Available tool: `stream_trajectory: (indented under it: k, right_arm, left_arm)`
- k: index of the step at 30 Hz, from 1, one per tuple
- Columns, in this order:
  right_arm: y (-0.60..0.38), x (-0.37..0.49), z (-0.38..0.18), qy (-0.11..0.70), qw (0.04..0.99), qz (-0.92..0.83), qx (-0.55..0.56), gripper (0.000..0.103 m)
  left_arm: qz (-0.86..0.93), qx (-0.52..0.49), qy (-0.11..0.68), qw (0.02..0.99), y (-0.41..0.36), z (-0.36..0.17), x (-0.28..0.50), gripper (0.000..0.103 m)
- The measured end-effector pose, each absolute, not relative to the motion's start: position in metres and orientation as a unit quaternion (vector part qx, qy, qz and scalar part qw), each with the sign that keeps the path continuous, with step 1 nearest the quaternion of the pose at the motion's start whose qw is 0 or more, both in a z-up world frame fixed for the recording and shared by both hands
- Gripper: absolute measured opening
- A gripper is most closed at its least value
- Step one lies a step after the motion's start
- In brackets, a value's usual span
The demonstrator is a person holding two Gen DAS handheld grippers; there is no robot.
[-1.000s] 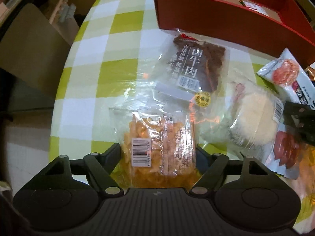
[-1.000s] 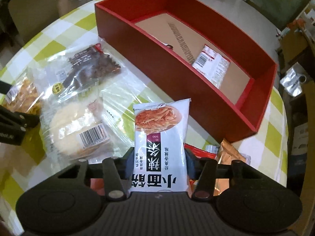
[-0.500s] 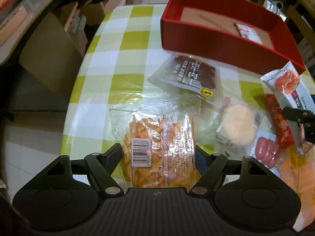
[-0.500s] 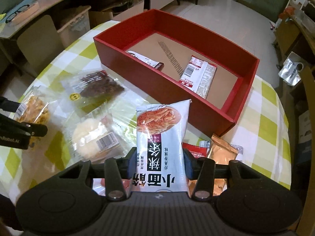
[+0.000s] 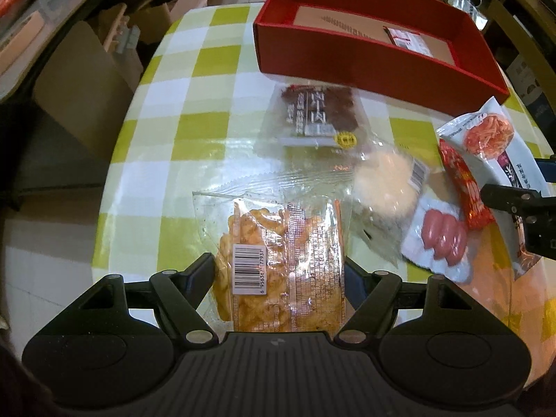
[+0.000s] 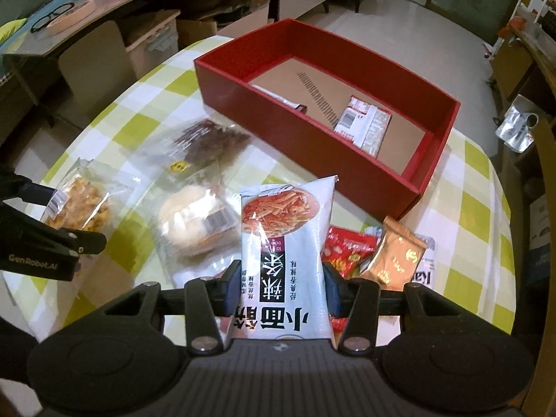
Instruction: Organize snacks
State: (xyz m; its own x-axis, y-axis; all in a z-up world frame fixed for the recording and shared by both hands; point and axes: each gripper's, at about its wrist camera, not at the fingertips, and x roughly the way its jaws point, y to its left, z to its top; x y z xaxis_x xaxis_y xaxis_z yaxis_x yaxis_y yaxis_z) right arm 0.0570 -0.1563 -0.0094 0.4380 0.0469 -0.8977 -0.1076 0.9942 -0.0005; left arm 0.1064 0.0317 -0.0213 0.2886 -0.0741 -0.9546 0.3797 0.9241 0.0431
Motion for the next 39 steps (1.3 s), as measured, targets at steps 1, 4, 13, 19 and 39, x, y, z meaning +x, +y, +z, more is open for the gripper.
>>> stream_trajectory:
  k: [1,4,13,19,39]
  right_arm:
    - [-0.155,0.054,-0.009,0.529,0.847,0.047,-0.03,0.054]
    - [-0.149,0.044,-0.009,0.53,0.845,0.052,-0.035,0.054]
    - [-0.148,0.022,0.0,0.524,0.85,0.046,-0.034,0.054]
    - [-0.15,0.016,0.006,0.516,0.855,0.037,-0.036,0.054]
    - [-0.175,0.038,0.021,0.499,0.866,0.006,-0.029,0.054]
  left_arm:
    - [-0.143,0.132,0.579,0.792,0.032,-0.021,0.104,0.08]
    - [-0.143,0.133,0.581,0.79,0.031,-0.021,0.095,0.08]
    - [-0.155,0.141,0.565,0.798,0.015,-0.01,0.076,0.08]
    - [-0.156,0.153,0.549,0.807,0.001,-0.003,0.073,0.08]
    - [-0.147,0.17,0.515,0.827,-0.029,0.01,0.095,0.08]
